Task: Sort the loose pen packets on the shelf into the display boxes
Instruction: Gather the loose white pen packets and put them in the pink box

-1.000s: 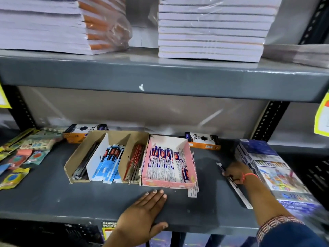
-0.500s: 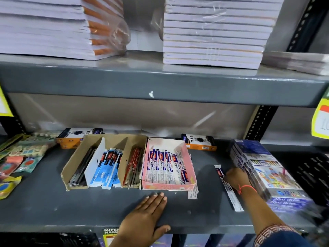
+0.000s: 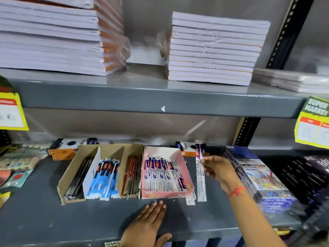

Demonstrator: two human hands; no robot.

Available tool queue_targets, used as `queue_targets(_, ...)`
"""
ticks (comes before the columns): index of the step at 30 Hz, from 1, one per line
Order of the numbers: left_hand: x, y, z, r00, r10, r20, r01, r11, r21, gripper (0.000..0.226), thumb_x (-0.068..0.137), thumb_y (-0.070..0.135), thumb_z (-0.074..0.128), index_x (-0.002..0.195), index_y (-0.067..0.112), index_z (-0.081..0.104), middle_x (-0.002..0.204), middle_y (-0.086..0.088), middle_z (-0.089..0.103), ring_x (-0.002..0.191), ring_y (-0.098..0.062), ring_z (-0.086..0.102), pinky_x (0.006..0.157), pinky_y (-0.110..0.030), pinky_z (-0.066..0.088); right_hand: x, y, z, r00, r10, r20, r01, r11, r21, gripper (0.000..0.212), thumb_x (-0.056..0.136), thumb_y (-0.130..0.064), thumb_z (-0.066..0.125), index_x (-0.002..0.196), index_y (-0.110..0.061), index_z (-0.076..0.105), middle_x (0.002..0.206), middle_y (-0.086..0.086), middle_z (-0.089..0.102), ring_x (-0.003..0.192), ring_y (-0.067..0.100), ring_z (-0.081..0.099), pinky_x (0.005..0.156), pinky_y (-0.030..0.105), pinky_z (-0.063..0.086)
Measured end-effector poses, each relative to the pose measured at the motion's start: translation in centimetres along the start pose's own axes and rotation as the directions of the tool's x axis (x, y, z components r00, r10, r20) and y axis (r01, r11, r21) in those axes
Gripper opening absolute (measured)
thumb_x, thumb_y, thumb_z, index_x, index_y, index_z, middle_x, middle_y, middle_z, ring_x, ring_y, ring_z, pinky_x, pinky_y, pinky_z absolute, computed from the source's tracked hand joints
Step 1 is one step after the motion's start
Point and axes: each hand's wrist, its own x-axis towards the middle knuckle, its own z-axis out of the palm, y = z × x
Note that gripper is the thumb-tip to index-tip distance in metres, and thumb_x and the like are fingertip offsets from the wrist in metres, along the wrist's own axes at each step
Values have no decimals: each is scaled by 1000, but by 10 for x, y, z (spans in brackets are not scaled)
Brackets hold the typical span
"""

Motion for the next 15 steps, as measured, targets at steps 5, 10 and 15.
queue_targets(5,-2,-5,3,991,14,130,-7,998,-55,81,88,68,9,148,15,20,137,9,52,138,-1,23,113,-23,-2,-11,0,36,998,-26,55,21,996,82,28,83,7,61,62,-11,64,38,-5,60,35,2,52,38,11,44)
queue_targets(10,-3,0,-10,988,19,153,-18,1000,-12,77,84,70,10,120,28,63,125,15,61,120,3,49,115,-23,-12,-11,2,56,996,-17,84,9,996,84,28,83,7,62,60,-10,65,36,-4,59,31,1,51,37,11,45)
queue_targets(15,-2,-3,-1,996,44,72,-48,997,59,78,88,69,10,148,19,19,150,4,35,139,-11,10,111,-21,-2,-4,1,66,994,-12,112,3,997,76,27,82,9,62,62,-8,65,37,-4,58,32,1,50,37,12,45)
